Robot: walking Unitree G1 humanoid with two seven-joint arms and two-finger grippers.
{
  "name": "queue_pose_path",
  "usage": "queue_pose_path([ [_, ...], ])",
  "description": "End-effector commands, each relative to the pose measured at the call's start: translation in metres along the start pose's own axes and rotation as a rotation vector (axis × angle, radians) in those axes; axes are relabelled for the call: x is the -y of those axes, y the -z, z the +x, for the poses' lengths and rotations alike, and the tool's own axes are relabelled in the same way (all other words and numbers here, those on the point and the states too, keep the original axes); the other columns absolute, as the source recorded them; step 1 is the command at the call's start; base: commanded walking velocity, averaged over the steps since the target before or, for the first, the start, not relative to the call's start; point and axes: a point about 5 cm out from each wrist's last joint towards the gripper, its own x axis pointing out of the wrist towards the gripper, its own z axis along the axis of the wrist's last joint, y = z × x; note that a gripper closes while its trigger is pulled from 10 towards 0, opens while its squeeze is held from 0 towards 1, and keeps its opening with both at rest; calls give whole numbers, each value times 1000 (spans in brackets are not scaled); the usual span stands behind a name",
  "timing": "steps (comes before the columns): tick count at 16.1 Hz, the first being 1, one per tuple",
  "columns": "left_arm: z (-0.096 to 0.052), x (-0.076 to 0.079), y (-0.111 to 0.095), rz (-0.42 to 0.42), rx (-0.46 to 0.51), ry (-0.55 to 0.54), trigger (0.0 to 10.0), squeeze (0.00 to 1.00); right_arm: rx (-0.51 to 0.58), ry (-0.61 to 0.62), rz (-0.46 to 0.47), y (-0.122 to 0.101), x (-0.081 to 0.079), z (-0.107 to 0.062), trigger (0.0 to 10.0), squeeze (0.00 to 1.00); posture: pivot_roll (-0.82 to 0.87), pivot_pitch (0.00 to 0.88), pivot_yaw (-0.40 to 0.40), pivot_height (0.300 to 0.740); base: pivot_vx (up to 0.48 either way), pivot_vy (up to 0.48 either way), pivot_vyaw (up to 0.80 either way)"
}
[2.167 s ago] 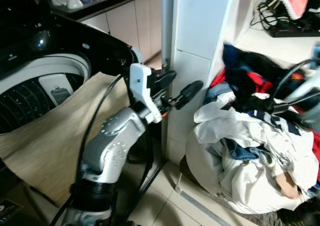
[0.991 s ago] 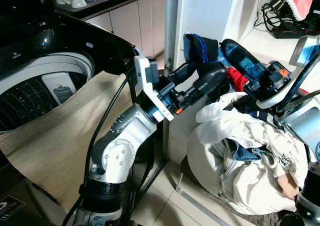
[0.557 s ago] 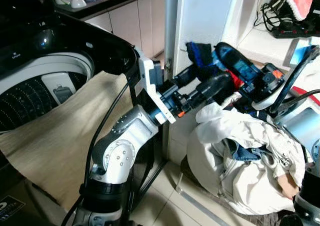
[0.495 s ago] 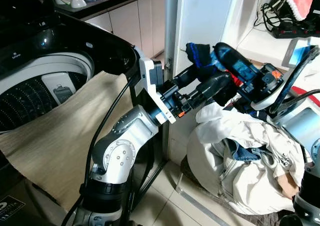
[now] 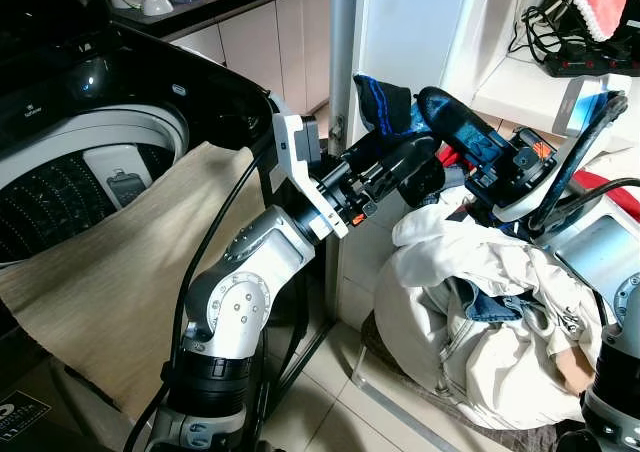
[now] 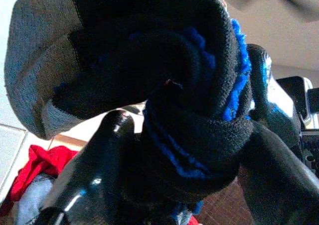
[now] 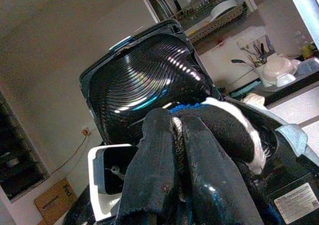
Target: Clothes washing
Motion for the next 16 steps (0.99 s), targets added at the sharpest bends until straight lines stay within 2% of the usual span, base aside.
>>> queue_pose_path([
  [1, 0, -4, -4, -1, 22, -27, 0, 0, 6, -20, -9, -2, -5, 1, 0, 0, -133, 0, 54, 740, 0, 0, 0],
  [12, -1, -3, -8, -21, 54, 5, 0, 0, 5, -22, -22, -1, -5, 4, 0, 0, -130, 0, 54, 740, 0, 0, 0],
  [13, -1, -4, -8, -21, 59, 0, 0, 0, 6, -15, -34, -1, -4, 4, 392, 0, -132, 0, 55, 740, 0, 0, 0],
  [14, -1, -4, -9, -22, 67, -6, 0, 0, 5, -9, -43, -1, -4, 4, 2314, 0, -132, 0, 55, 740, 0, 0, 0],
  [15, -1, -7, -10, -13, 70, -25, 0, 0, 6, 5, -56, -2, -3, 5, 10000, 231, -133, 0, 57, 740, 0, 0, 0],
  [16, 0, -10, -11, -5, 76, -50, 0, 0, 11, 7, -45, -2, -2, 5, 10000, 1000, -134, 0, 58, 740, 0, 0, 0],
])
